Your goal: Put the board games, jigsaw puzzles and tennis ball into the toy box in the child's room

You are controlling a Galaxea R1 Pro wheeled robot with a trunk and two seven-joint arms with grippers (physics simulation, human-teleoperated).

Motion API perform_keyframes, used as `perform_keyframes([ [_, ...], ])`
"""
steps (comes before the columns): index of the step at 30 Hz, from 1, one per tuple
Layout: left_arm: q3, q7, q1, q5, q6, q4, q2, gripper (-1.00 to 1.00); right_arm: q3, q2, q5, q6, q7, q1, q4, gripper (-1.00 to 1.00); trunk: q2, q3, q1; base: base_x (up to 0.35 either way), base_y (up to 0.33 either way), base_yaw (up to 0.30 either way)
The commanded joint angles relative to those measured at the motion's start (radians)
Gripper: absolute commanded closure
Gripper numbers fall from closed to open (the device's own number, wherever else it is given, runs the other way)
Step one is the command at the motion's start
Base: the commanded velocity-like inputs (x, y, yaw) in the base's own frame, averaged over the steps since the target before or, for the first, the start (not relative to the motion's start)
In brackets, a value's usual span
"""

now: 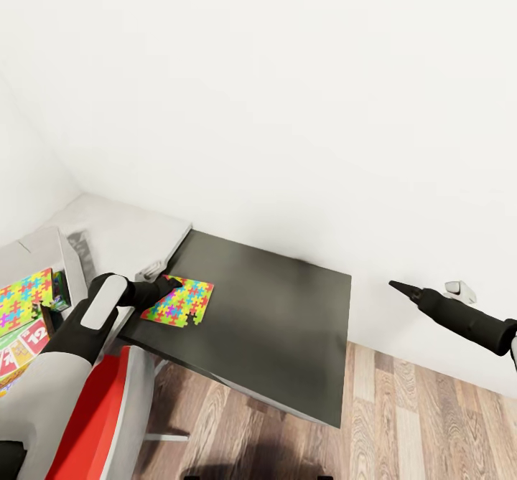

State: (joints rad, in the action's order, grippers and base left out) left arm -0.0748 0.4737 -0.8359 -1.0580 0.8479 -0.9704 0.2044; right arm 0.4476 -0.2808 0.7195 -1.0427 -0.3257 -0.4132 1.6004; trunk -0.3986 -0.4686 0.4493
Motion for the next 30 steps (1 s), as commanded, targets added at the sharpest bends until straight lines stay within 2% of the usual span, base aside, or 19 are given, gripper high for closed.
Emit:
perform_keyframes([
  [1, -0.003, 0.01, 0.0, -0.023, -0.003, -0.001, 0.001, -1.0, 0.001, 0.0, -0.009, -0.005, -0.01, -0.001, 0.0, -1.0, -0.001, -0.002, 0.001, 0.0, 0.0, 0.0],
  [17, -0.005, -0.023, -0.001, -0.021, -0.004, 0.011, -0.001, -1.0, 0.002, 0.001, -0.009, -0.005, -0.01, 0.0, 0.002, -1.0, -0.001, -0.002, 0.001, 0.0, 0.0, 0.0],
  [30, -0.005, -0.026, -0.001, -0.022, -0.004, 0.013, -0.002, -1.0, 0.002, 0.001, -0.009, -0.005, -0.01, 0.001, 0.003, -1.0, -0.001, -0.016, 0.001, 0.0, 0.0, 0.0],
])
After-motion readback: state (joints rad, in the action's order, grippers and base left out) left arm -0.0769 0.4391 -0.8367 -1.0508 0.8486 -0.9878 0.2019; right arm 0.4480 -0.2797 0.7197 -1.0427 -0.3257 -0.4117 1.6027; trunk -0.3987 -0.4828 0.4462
